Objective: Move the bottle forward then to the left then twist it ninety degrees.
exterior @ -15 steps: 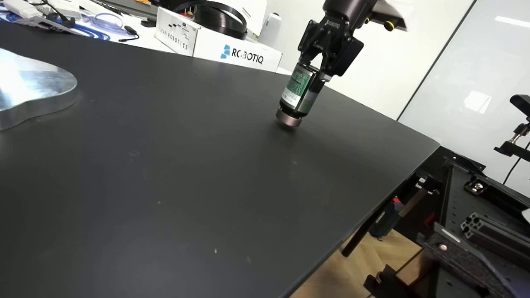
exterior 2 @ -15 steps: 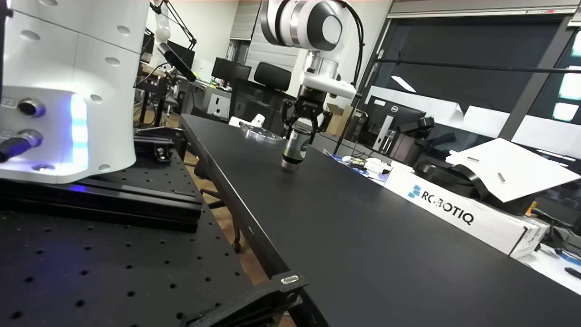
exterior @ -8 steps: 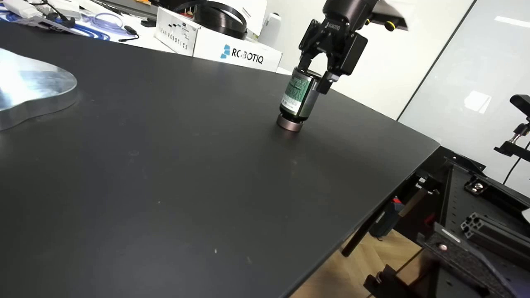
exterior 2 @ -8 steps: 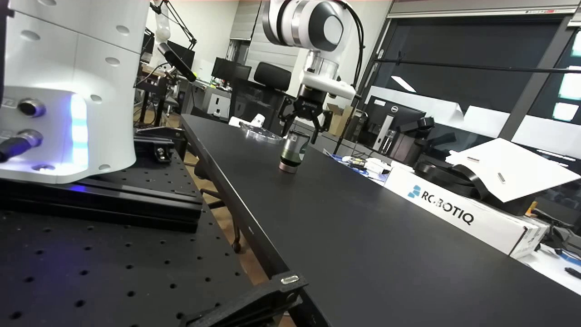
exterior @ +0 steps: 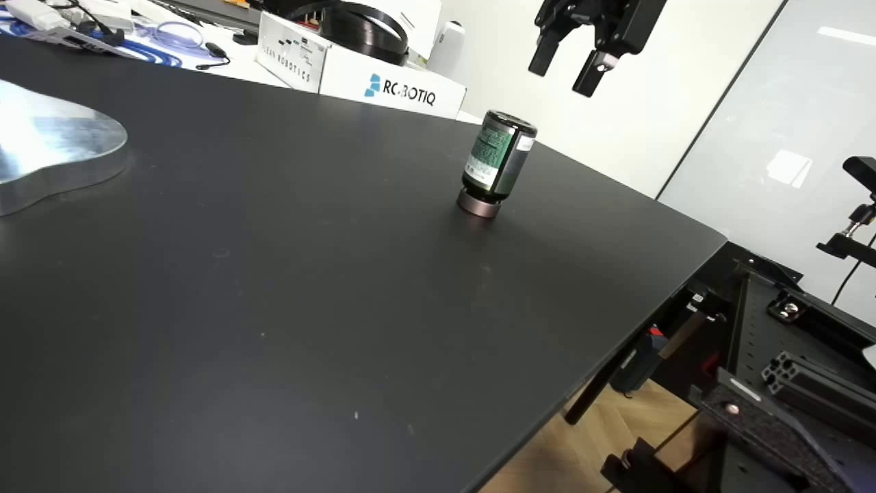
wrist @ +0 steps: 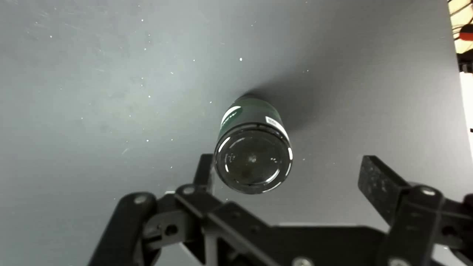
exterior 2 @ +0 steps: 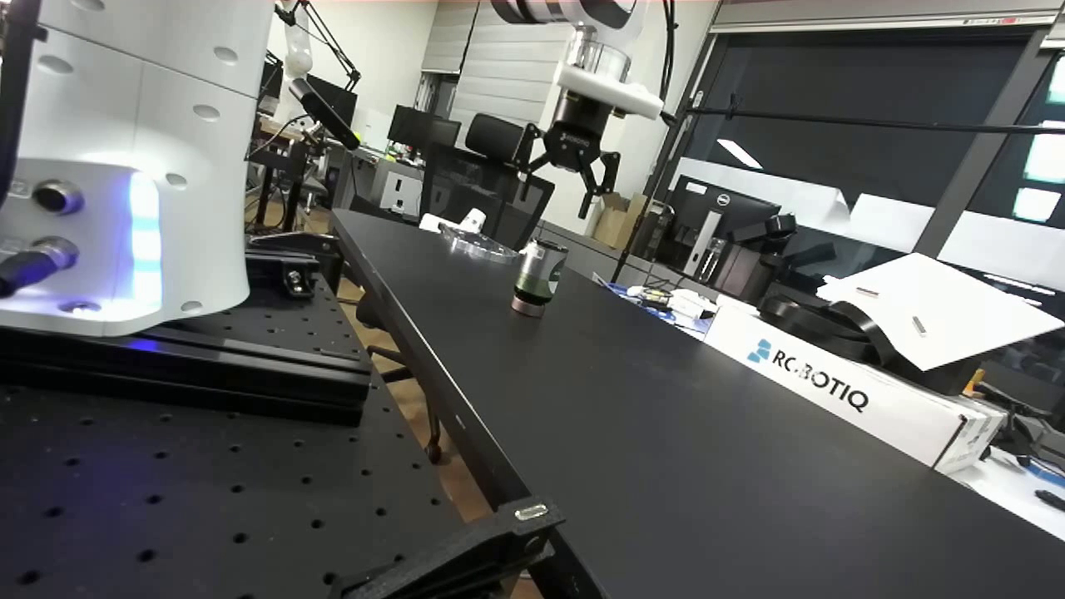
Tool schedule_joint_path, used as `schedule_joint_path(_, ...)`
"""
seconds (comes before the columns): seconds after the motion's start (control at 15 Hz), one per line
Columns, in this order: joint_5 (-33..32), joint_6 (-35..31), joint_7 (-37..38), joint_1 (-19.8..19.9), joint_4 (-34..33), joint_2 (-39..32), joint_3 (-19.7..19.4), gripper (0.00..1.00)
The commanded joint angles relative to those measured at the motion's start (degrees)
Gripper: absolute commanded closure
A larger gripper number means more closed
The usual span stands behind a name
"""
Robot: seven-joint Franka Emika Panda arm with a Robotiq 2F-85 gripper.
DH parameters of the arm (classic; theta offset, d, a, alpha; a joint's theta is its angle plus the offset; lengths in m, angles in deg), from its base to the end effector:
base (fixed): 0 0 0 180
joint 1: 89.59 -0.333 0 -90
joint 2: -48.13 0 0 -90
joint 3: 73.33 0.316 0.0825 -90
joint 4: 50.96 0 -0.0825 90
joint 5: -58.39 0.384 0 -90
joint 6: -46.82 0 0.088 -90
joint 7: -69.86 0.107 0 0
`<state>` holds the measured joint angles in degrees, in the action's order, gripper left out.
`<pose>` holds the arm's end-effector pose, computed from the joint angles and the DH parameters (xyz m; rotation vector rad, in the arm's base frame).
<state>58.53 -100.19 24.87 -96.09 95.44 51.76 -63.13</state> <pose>0.4369 0.1305 0.2971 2.6737 1.5932 0.1065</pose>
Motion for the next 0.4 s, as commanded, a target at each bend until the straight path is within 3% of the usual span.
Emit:
schedule_joint_path(0.0, -0.1, 1.5, 1.0, -1.6, 0.3, 1.2, -1.3, 0.00)
schedule_joint_path(0.33, -0.2, 3.0, 2.5, -2.2, 1.2, 2.9, -1.5, 0.00)
